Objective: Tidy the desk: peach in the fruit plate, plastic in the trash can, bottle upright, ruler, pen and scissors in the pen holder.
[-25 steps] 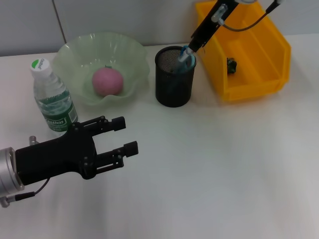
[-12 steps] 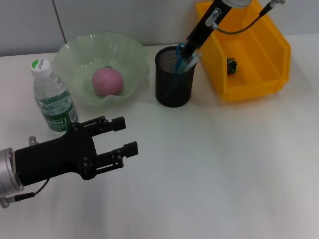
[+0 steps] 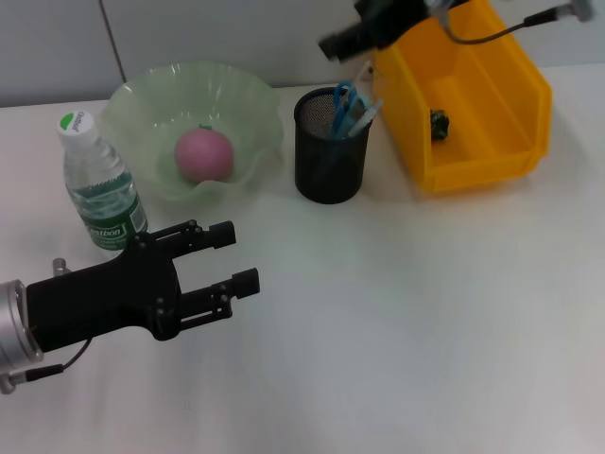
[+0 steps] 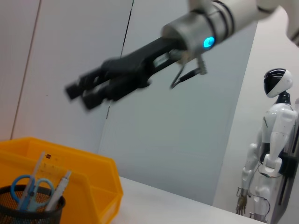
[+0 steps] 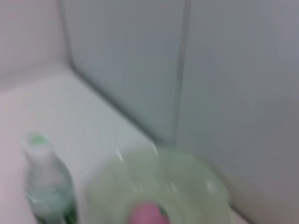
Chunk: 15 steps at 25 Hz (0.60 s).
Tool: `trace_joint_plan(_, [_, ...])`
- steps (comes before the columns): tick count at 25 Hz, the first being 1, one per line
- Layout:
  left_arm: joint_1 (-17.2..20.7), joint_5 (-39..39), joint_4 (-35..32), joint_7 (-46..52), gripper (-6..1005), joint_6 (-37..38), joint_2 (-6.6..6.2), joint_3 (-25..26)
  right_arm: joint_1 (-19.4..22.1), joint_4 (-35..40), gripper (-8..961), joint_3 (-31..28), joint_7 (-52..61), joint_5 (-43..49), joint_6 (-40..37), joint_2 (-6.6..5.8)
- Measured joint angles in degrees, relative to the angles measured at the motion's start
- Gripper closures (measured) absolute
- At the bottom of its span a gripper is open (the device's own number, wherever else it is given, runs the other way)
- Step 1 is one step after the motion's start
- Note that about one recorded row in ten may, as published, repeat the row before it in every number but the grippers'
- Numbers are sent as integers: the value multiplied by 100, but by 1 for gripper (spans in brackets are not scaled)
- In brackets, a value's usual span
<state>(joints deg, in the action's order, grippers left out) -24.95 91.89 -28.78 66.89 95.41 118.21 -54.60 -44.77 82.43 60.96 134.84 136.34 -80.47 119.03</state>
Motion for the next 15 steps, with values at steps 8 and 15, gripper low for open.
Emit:
trace_joint_plan(8, [12, -9, -61, 0, 280, -23, -11, 75, 1479, 193, 250, -161, -1130, -2603, 32, -13])
trace_joint_plan(15, [-14, 4, -163, 44, 184, 2, -45, 160, 2552, -1783, 244, -493, -3765, -4692, -1124, -23])
